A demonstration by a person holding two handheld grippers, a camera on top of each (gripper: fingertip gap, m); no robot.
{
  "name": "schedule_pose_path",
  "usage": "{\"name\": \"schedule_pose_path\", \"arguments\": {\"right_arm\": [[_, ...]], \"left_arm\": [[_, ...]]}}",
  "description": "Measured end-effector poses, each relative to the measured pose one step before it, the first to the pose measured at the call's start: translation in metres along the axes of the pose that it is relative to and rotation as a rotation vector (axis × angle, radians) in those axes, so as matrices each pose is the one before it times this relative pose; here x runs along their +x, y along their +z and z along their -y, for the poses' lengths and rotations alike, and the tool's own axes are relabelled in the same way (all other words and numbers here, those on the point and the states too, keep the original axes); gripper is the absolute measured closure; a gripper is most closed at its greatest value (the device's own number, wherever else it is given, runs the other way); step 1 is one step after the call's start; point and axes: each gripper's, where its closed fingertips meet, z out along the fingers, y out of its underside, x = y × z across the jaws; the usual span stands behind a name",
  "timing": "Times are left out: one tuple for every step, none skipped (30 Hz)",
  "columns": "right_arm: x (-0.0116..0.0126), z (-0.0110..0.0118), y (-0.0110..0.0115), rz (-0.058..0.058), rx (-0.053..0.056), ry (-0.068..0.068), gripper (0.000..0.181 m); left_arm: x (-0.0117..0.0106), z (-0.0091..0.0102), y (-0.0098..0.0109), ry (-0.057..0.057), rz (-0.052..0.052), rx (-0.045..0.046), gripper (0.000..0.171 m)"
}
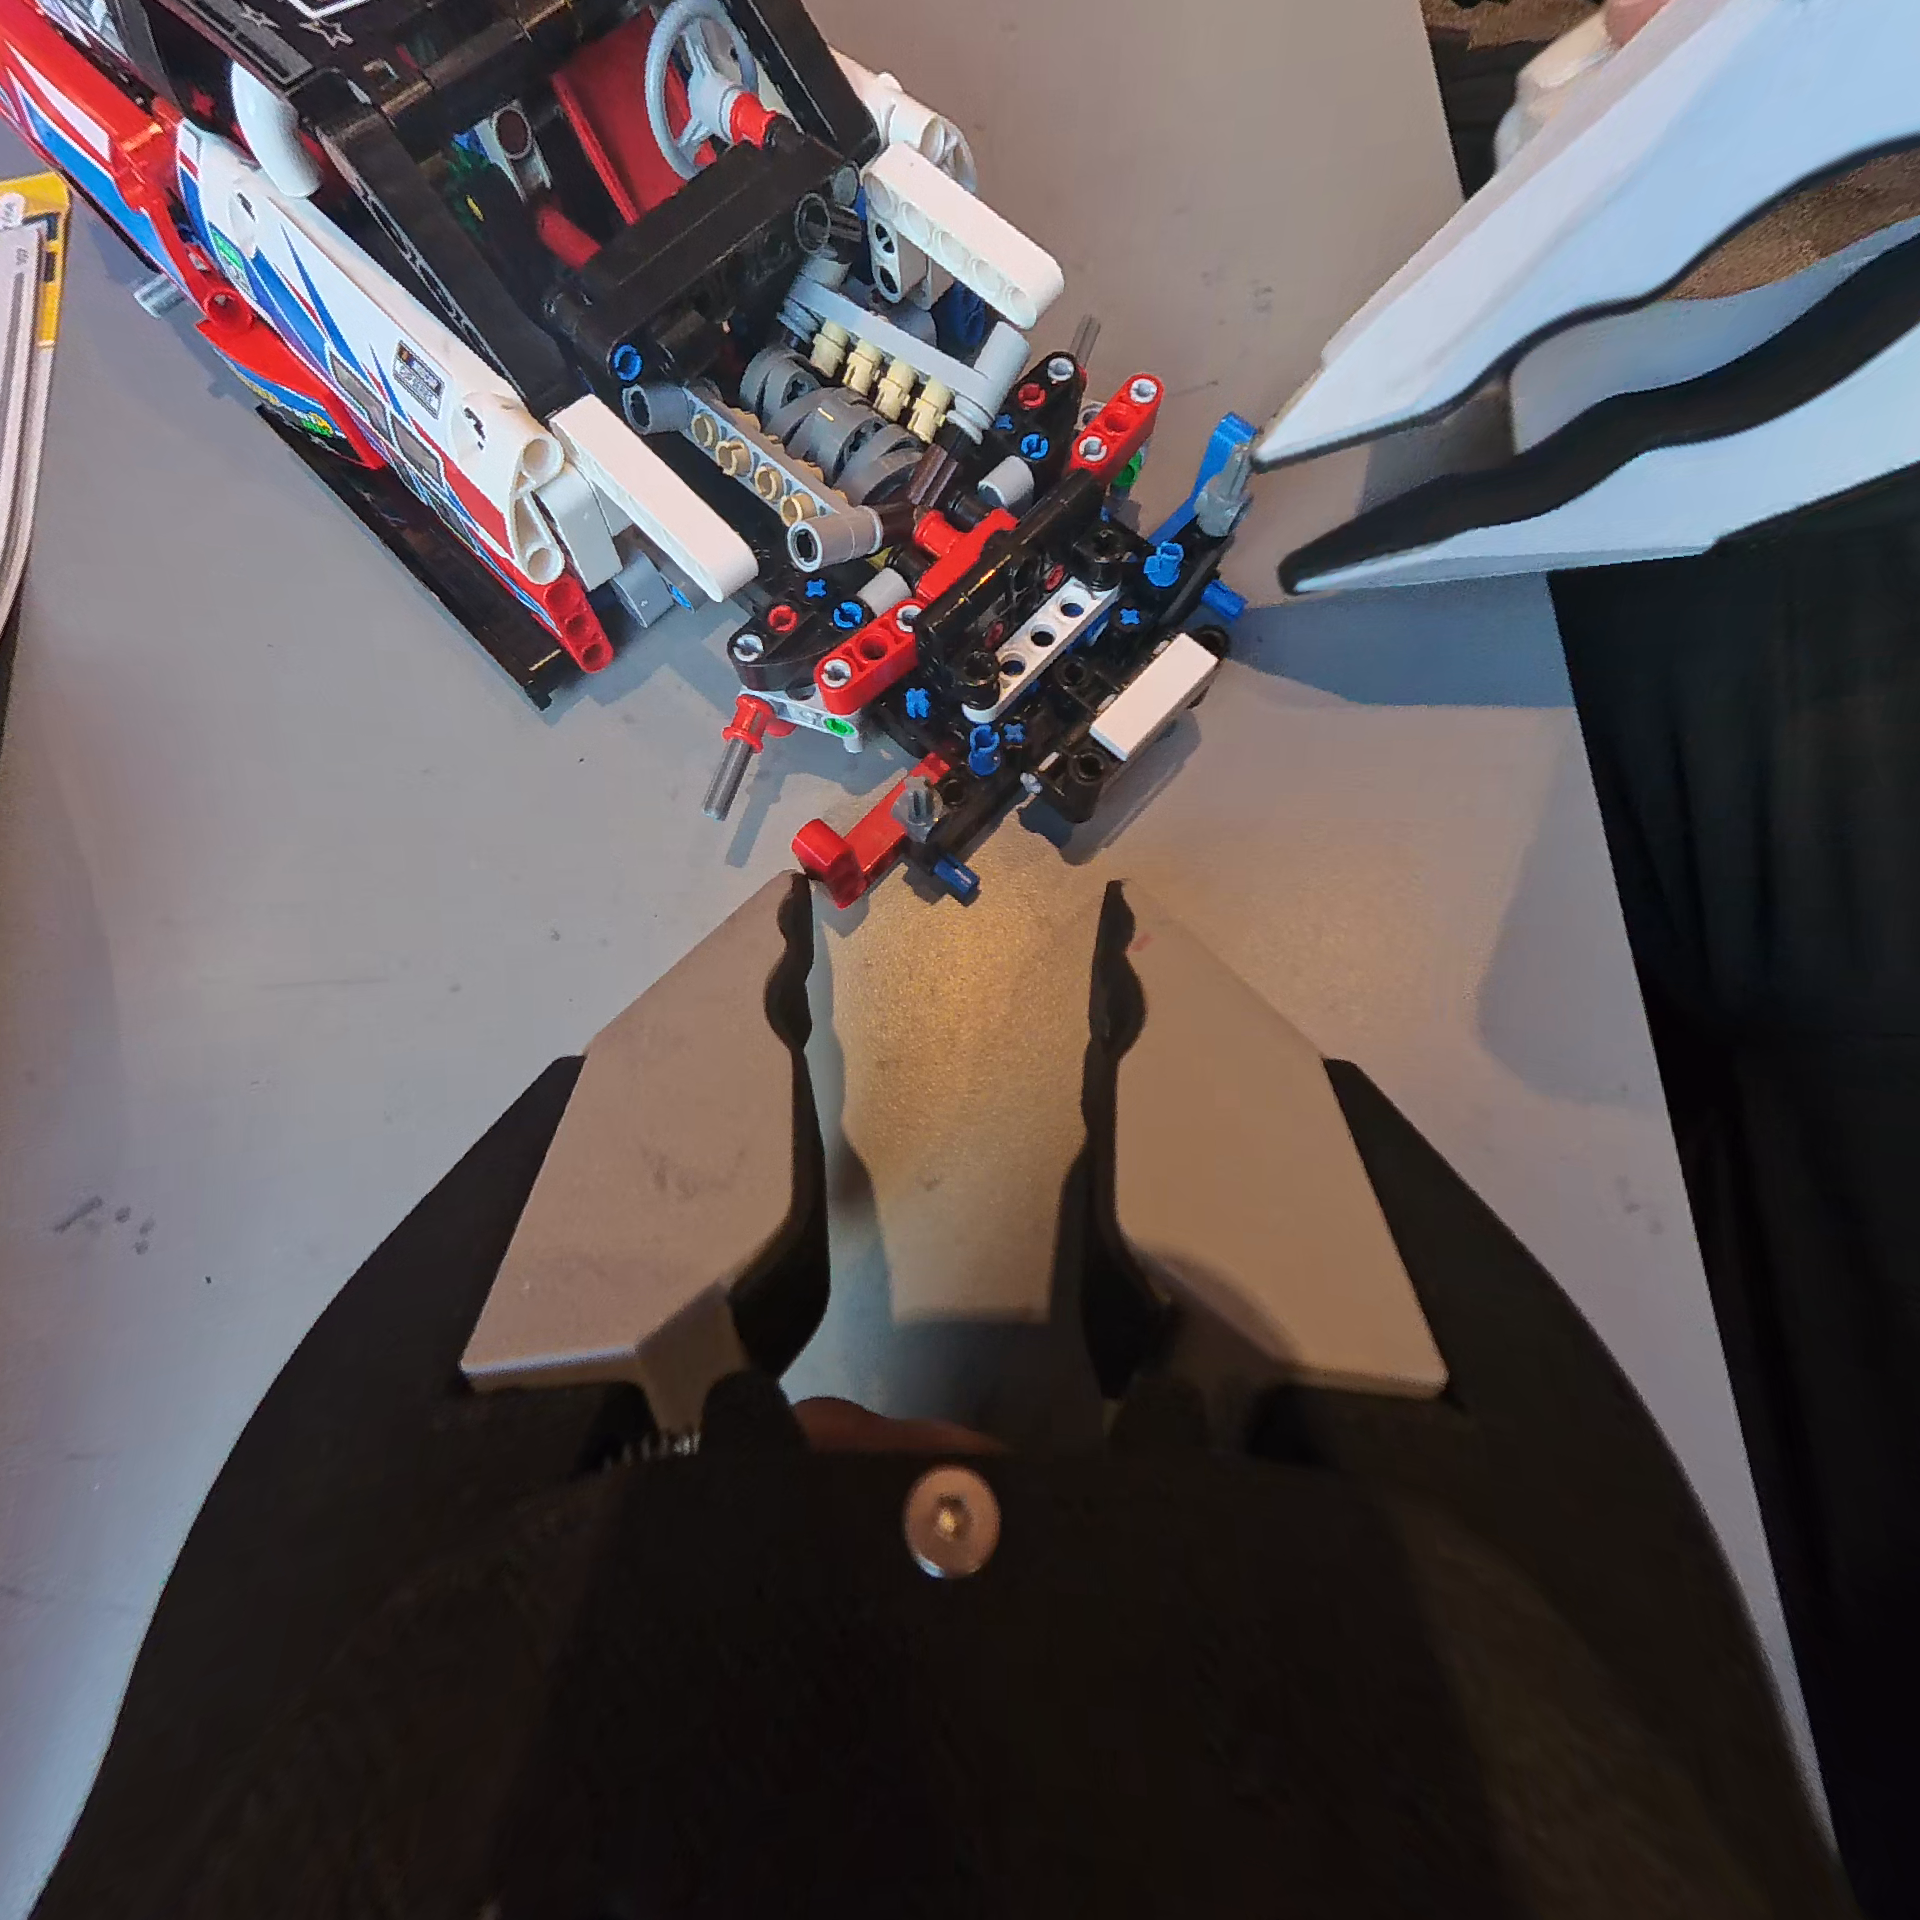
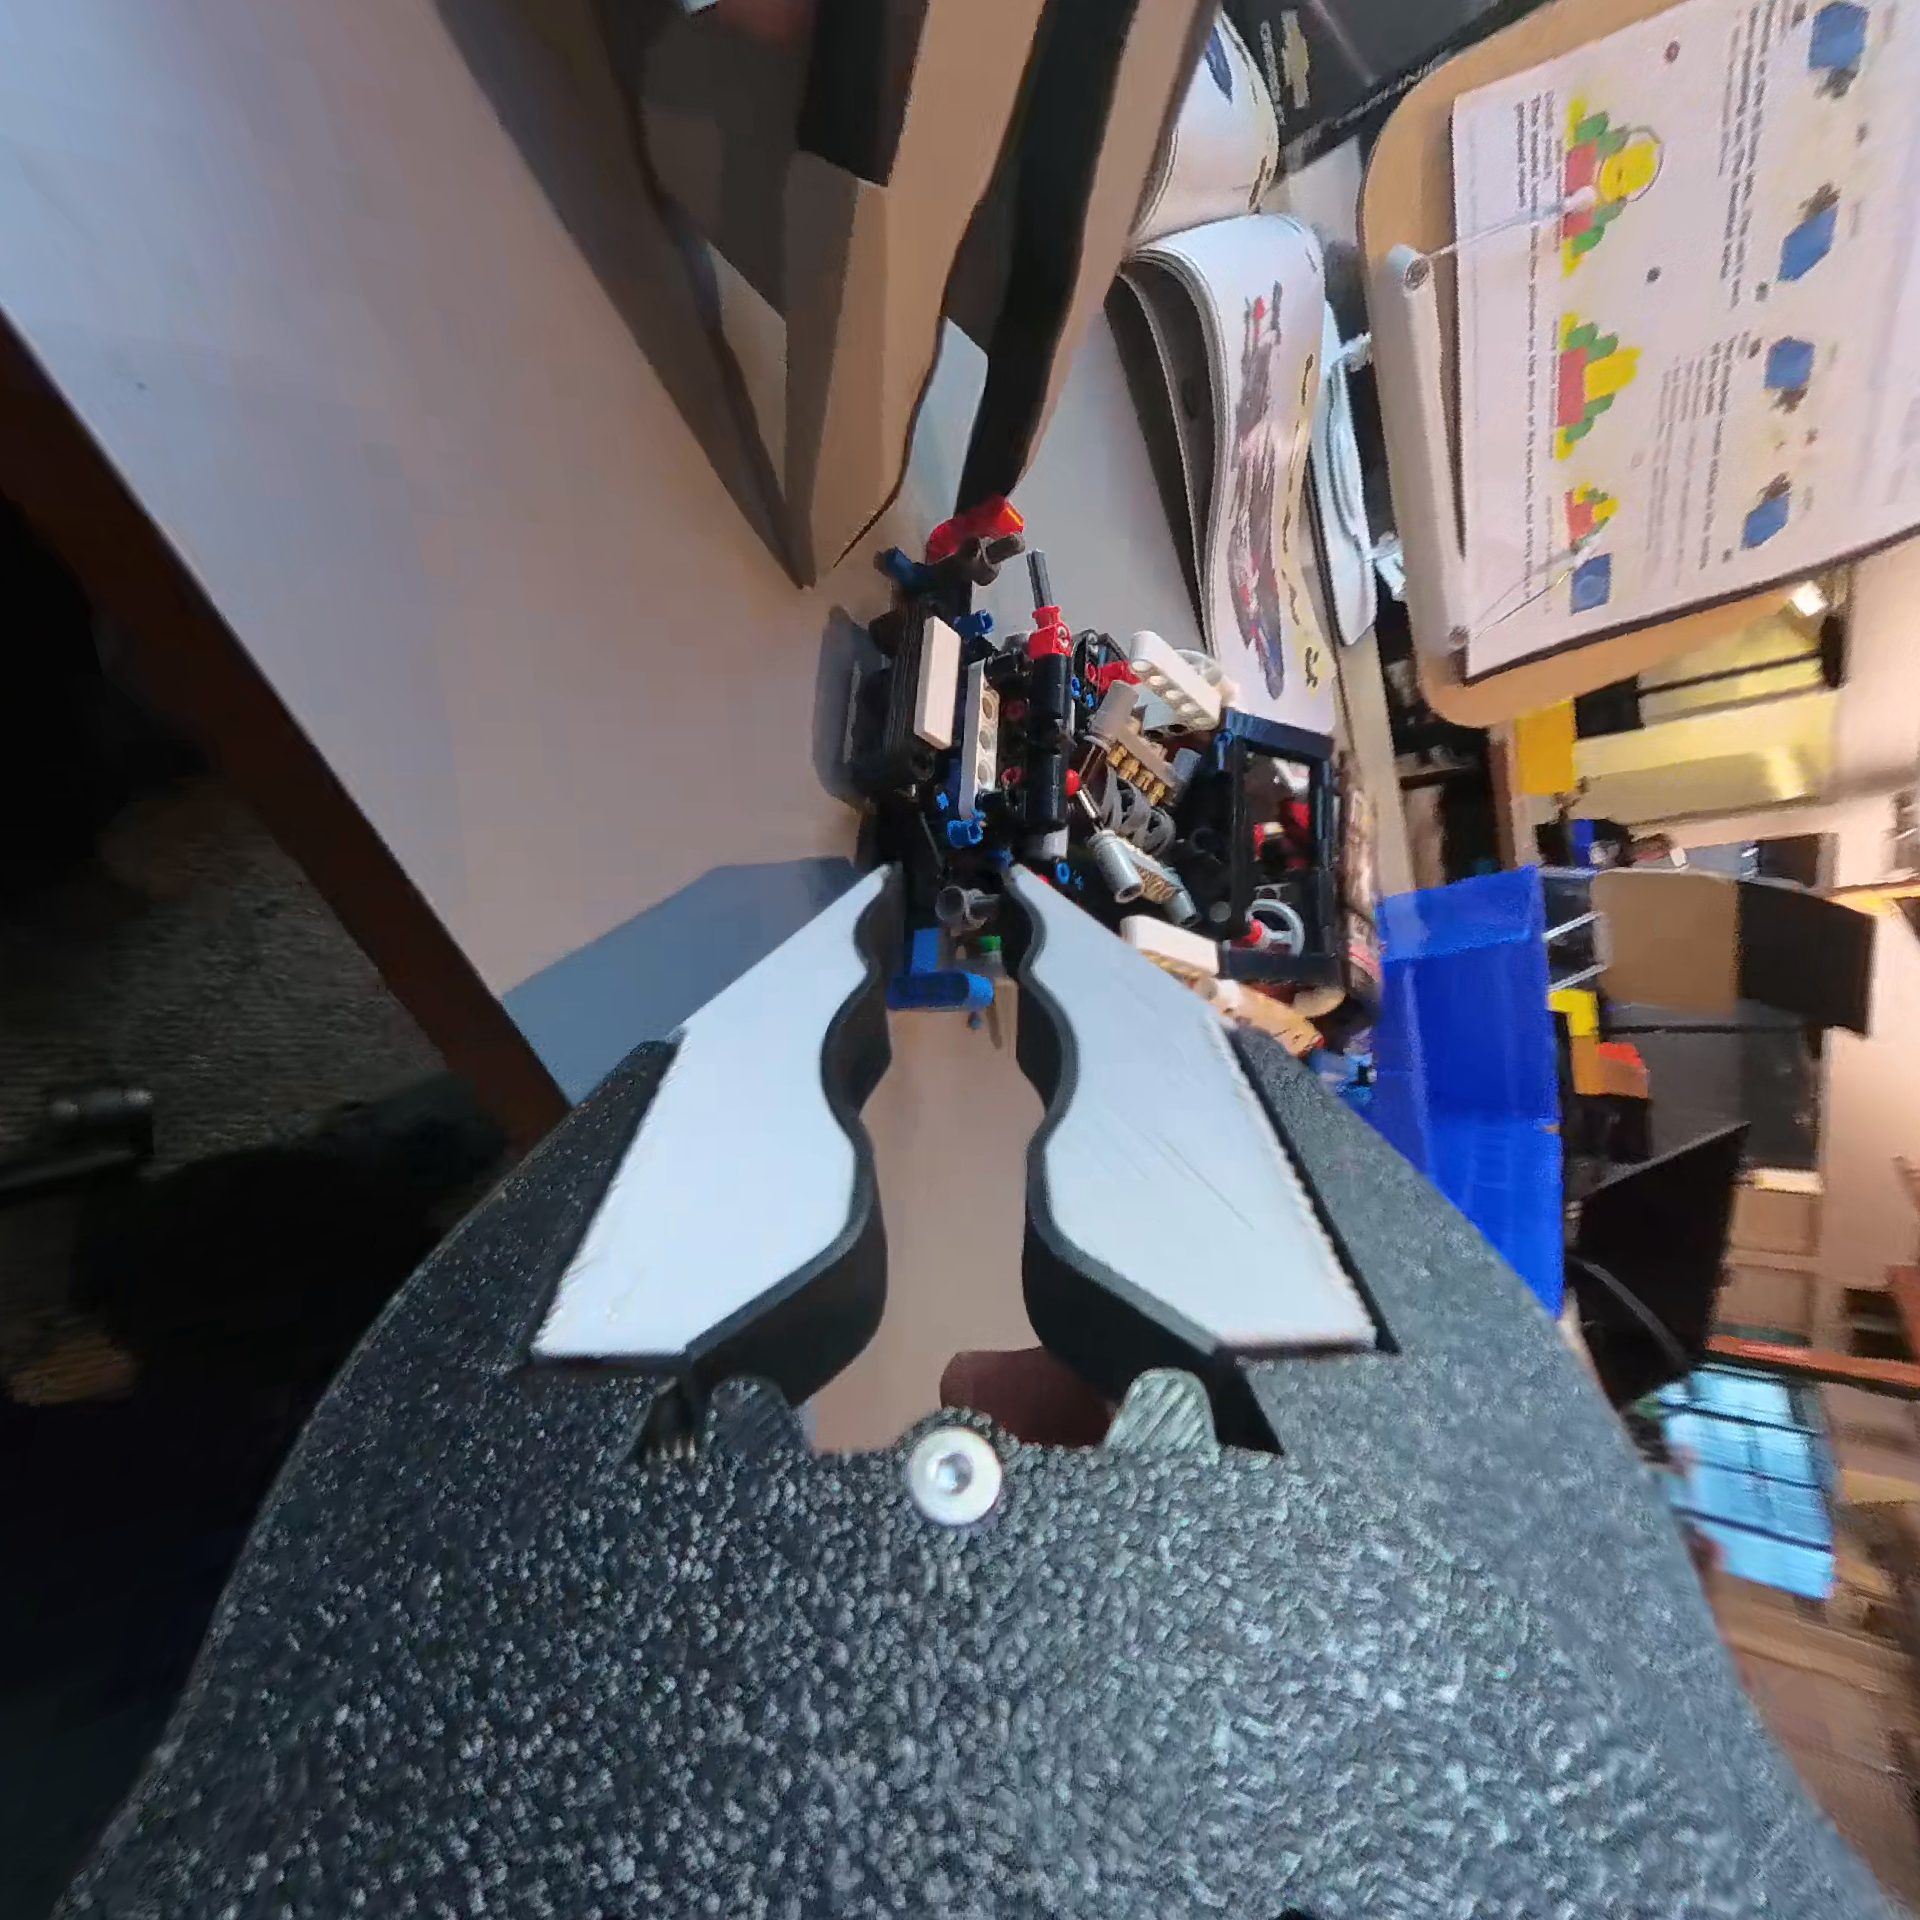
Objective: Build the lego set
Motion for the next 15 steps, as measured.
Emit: {"name": "schedule_pose_path", "arguments": {"right_arm": [[-0.00037, 0.00063, 0.00173, -0.0085, -0.0047, -0.0397, 0.164], [-0.00125, 0.00010, 0.00198, -0.0044, -0.0091, -0.0380, 0.164], [-0.00152, -0.00003, 0.00220, -0.0022, -0.0088, -0.0341, 0.165], [-0.00159, -0.00024, 0.00211, 0.0005, -0.0088, -0.0280, 0.166], [-0.00124, -0.00140, 0.00234, 0.0023, -0.0151, -0.0182, 0.166], [-0.00044, -0.00073, 0.00172, 0.0017, -0.0091, -0.0086, 0.166], [0.00044, -0.00028, 0.00127, -0.0025, -0.0055, -0.0079, 0.168], [0.00118, -0.00044, 0.00106, -0.0086, -0.0072, -0.0174, 0.171], [0.00026, 0.00016, 0.00077, -0.0035, -0.0038, -0.0276, 0.172], [-0.00090, 0.00036, 0.00087, 0.0025, -0.0035, -0.0275, 0.174], [-0.00021, 0.00030, 0.00059, -0.0014, -0.0044, -0.0224, 0.174], [-0.00001, 0.00026, 0.00041, -0.0032, -0.0035, -0.0179, 0.174], [-0.00014, 0.00008, -0.00004, -0.0011, -0.0009, -0.0108, 0.175], [0.00046, 0.00019, -0.00063, -0.0023, 0.0049, -0.0023, 0.177], [0.00147, 0.00129, -0.00153, -0.0082, 0.0143, 0.0049, 0.177]], "left_arm": [[-0.00004, -0.00004, -0.00004, -0.0004, -0.0001, -0.00007, 0.118], [0.00008, -0.00001, 0.00000, -0.0003, -0.0004, -0.00005, 0.118], [-0.00003, 0.00003, -0.00011, -0.0002, -0.0003, -0.00009, 0.118], [0.00004, 0.00003, 0.00003, 0.0002, 0.0002, 0.00001, 0.118], [0.00005, -0.00001, -0.00002, 0.0002, 0.0005, 0.00010, 0.118], [0.00005, 0.00000, 0.00000, -0.0008, 0.0001, 0.00002, 0.118], [0.00006, -0.00008, -0.00007, -0.0003, 0.0001, -0.00011, 0.119], [0.00000, -0.00006, -0.00006, 0.0000, 0.0003, 0.00004, 0.119], [0.00010, 0.00003, 0.00003, -0.0004, 0.0001, 0.00001, 0.119], [0.00002, -0.00001, 0.00000, -0.0004, 0.0000, -0.00006, 0.119], [-0.00020, -0.00004, -0.00004, -0.0004, 0.0010, -0.00006, 0.118], [-0.00024, -0.00003, -0.00002, -0.0015, 0.0009, -0.00018, 0.118], [0.00006, -0.00005, -0.00004, -0.0010, -0.0006, -0.00016, 0.118], [0.00004, 0.00000, 0.00000, 0.0000, -0.0003, -0.00003, 0.118], [0.00010, 0.00002, 0.00003, 0.0002, -0.0002, -0.00005, 0.118]]}}
